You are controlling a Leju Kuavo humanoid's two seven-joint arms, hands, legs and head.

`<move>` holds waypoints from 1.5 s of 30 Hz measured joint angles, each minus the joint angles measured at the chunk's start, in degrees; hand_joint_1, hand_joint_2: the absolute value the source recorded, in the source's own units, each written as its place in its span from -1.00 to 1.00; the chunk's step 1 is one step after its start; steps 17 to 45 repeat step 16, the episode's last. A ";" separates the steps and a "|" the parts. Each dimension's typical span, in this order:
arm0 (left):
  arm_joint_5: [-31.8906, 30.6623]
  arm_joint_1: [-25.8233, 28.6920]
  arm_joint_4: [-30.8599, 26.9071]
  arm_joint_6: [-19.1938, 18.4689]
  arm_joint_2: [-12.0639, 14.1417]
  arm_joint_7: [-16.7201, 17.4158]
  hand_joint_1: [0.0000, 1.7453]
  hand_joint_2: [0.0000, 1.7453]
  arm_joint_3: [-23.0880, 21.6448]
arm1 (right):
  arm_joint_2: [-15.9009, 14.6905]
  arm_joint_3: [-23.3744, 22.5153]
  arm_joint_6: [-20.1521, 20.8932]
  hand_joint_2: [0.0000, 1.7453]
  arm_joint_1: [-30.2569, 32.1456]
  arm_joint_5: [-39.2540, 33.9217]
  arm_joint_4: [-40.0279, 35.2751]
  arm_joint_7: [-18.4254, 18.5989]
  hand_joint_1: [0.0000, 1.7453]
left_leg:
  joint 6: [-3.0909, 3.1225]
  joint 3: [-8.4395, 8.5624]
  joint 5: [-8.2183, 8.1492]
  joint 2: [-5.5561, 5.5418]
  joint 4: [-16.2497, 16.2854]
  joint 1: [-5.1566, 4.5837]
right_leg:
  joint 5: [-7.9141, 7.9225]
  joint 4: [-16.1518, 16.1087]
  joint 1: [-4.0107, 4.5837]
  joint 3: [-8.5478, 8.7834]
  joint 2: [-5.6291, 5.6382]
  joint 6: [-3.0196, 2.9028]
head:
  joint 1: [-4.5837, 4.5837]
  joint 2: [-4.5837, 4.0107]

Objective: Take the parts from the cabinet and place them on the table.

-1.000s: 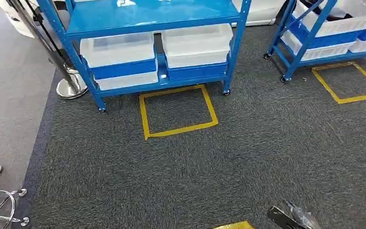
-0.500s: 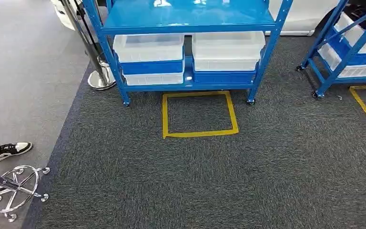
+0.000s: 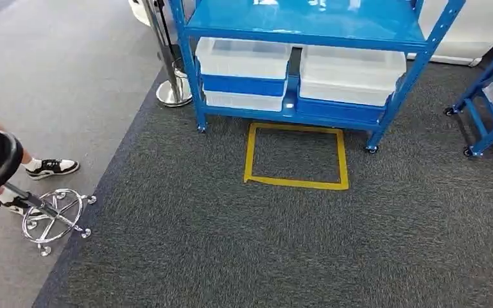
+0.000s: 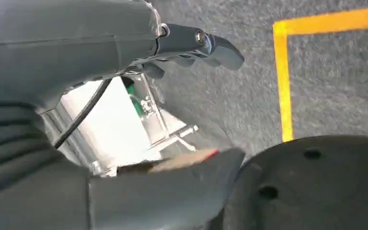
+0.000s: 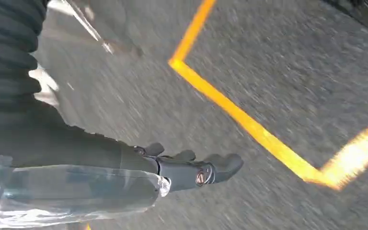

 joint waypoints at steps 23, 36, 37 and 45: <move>-25.18 1.70 -6.54 0.75 -2.53 -0.48 -1.00 -1.00 18.30 | 3.17 -2.97 -1.66 -1.00 2.86 -8.28 -1.29 1.94 -1.00 | 0.21 -0.17 0.06 0.24 -0.09 -0.39 | 1.24 -1.00 -0.36 0.11 0.53 0.49 | 0.17 -0.02; -25.18 1.70 -6.54 0.75 -2.53 -0.48 -1.00 -1.00 18.30 | 3.17 -2.97 -1.66 -1.00 2.86 -8.28 -1.29 1.94 -1.00 | 0.21 -0.17 0.06 0.24 -0.09 -0.39 | 1.24 -1.00 -0.36 0.11 0.53 0.49 | 0.17 -0.02; -25.18 1.70 -6.54 0.75 -2.53 -0.48 -1.00 -1.00 18.30 | 3.17 -2.97 -1.66 -1.00 2.86 -8.28 -1.29 1.94 -1.00 | 0.21 -0.17 0.06 0.24 -0.09 -0.39 | 1.24 -1.00 -0.36 0.11 0.53 0.49 | 0.17 -0.02; -25.18 1.70 -6.54 0.75 -2.53 -0.48 -1.00 -1.00 18.30 | 3.17 -2.97 -1.66 -1.00 2.86 -8.28 -1.29 1.94 -1.00 | 0.21 -0.17 0.06 0.24 -0.09 -0.39 | 1.24 -1.00 -0.36 0.11 0.53 0.49 | 0.17 -0.02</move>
